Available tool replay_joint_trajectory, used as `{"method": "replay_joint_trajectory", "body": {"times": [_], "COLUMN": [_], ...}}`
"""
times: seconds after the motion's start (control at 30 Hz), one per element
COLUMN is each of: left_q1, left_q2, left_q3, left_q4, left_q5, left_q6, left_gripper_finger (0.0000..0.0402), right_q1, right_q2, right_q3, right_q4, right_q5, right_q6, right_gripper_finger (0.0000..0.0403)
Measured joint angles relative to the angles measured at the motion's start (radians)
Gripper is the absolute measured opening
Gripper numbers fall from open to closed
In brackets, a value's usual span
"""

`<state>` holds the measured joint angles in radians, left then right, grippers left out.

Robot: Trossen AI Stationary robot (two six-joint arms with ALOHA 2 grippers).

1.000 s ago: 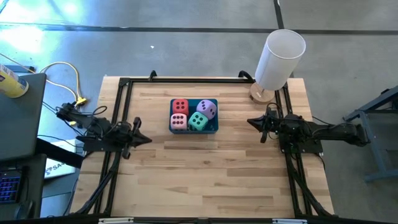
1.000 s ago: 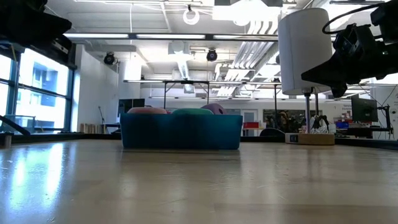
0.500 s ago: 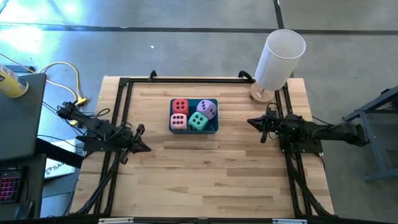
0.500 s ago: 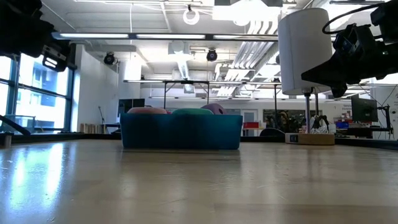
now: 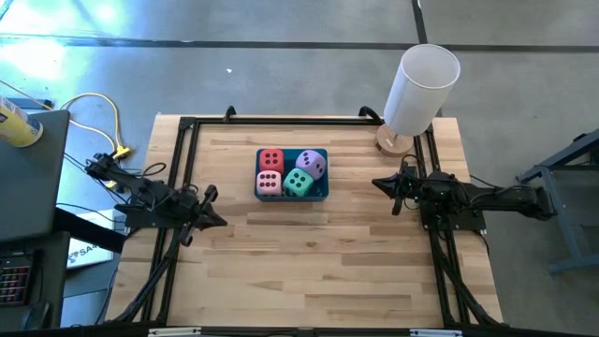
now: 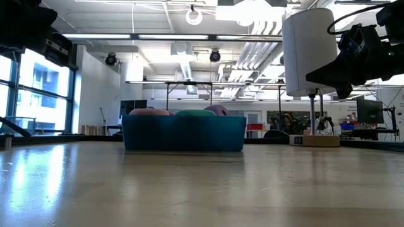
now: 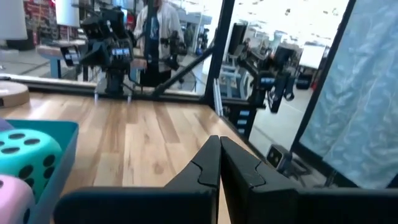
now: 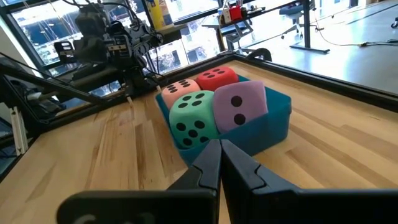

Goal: Pick & Place Dice
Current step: Return to Home Position

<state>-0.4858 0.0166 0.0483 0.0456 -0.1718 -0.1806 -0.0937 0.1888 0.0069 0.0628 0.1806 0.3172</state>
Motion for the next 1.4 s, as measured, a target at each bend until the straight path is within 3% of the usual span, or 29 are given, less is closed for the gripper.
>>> {"method": "replay_joint_trajectory", "body": {"times": [1.4], "left_q1": [0.000], "left_q2": [0.000], "left_q3": [0.004], "left_q4": [0.026], "left_q5": [-0.001], "left_q6": [0.000], "left_gripper_finger": [0.0000], "right_q1": [0.000], "right_q2": [0.000], "right_q3": [0.000], "right_q4": [0.000], "right_q5": [0.000], "right_q6": [0.000], "right_gripper_finger": [0.0002]}}
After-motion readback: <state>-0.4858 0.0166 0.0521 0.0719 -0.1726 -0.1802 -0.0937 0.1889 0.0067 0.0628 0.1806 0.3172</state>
